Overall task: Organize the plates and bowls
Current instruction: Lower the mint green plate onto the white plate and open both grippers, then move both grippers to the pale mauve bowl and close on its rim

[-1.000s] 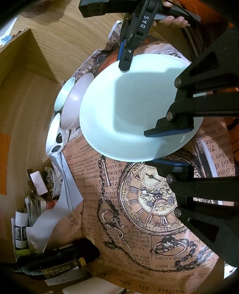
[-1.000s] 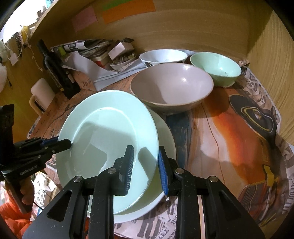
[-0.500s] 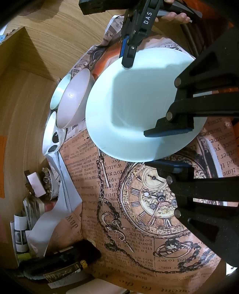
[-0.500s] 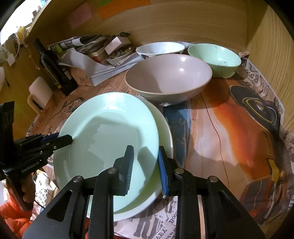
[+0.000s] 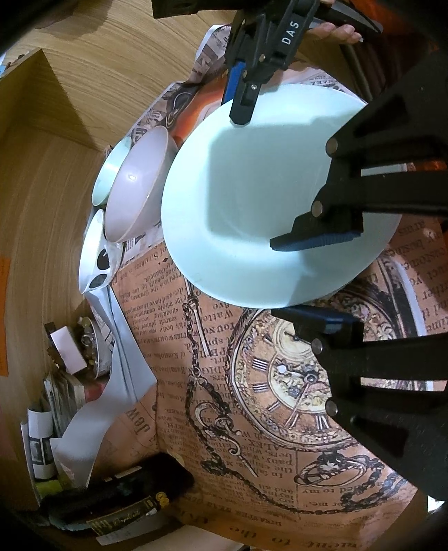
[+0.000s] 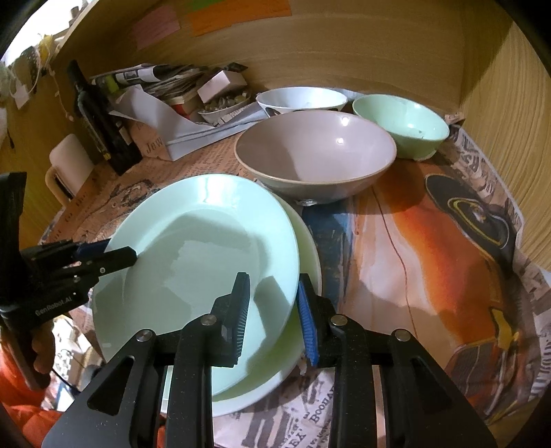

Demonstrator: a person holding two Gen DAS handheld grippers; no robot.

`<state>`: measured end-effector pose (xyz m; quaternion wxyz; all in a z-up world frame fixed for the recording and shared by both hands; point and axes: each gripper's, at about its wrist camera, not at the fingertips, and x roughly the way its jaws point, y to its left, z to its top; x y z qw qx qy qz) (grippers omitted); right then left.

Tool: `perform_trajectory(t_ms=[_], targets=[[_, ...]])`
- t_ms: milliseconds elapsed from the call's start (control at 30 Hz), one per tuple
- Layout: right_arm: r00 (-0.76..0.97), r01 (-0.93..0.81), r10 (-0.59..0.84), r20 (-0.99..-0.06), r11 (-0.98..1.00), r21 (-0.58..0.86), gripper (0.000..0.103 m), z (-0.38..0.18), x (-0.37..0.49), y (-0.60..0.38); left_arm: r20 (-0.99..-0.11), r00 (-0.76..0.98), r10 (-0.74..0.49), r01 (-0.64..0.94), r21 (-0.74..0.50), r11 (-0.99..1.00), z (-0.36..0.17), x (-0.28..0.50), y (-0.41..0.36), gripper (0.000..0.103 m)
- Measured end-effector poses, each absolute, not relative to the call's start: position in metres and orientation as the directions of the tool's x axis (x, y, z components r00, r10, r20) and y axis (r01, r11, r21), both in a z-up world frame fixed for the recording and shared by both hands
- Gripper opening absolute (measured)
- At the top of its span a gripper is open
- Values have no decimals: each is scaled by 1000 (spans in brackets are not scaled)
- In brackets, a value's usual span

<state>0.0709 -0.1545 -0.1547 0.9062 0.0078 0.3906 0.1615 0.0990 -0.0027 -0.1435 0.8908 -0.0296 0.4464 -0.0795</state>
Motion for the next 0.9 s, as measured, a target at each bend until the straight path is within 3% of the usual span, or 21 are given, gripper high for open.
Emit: perform_trajectory(t_ms=[300,433,500,633,900], targets=[[692,-244,269,-669,960,134,33,-144,65,-169,-768,612,-189,122,-144,982,-132,98,4,37],[724,-231,274,-633,961,152,34,-133,63,-176,-712,682,-168,103,-133,986,-106,94,15,46],[741,-226,276,-613,961,160,41,-126,64,-180,-687,709,-159,98,-128,987,-94,93,17,49],[777,-214,271,-568,962,167,46,-113,65,-185,-642,754,-137,99,-95,991,-72,99,19,58],[824,-184,250,-509,967,178,57,-96,79,-199,-628,762,-156,139,-77,987,-58,136,11,69]])
